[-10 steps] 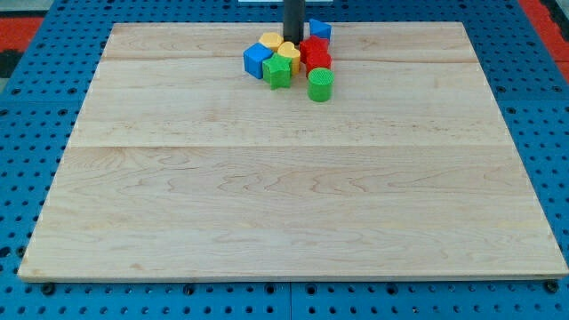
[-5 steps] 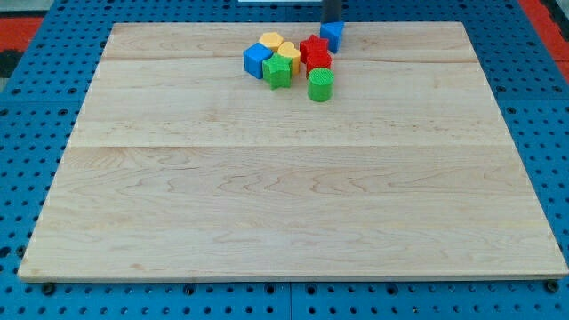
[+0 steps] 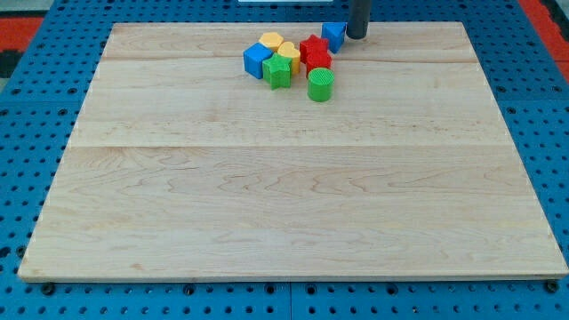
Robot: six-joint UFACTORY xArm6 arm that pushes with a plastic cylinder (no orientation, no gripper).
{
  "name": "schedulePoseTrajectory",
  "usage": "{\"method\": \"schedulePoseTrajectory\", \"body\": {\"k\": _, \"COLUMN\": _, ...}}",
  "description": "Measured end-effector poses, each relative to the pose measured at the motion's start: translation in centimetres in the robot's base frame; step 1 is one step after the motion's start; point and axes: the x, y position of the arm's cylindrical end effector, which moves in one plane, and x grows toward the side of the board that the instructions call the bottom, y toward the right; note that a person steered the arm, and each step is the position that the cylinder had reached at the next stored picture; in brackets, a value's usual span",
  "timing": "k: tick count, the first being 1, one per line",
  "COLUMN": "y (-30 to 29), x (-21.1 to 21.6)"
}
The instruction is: Move the blue triangle to the right side of yellow hexagon
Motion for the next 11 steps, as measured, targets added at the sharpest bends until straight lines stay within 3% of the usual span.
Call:
{"method": "schedulePoseTrajectory", "body": {"k": 5, "y": -6.2, "x": 0.2}}
{"method": "schedulePoseTrajectory", "body": {"k": 6, "y": -1.0, "x": -3.1}}
{"method": "schedulePoseTrajectory", "body": {"k": 9, "y": -11.6, "x": -3.5}}
{"method": "schedulePoseTrajectory", "body": {"k": 11, "y": -7.8, "x": -1.3}}
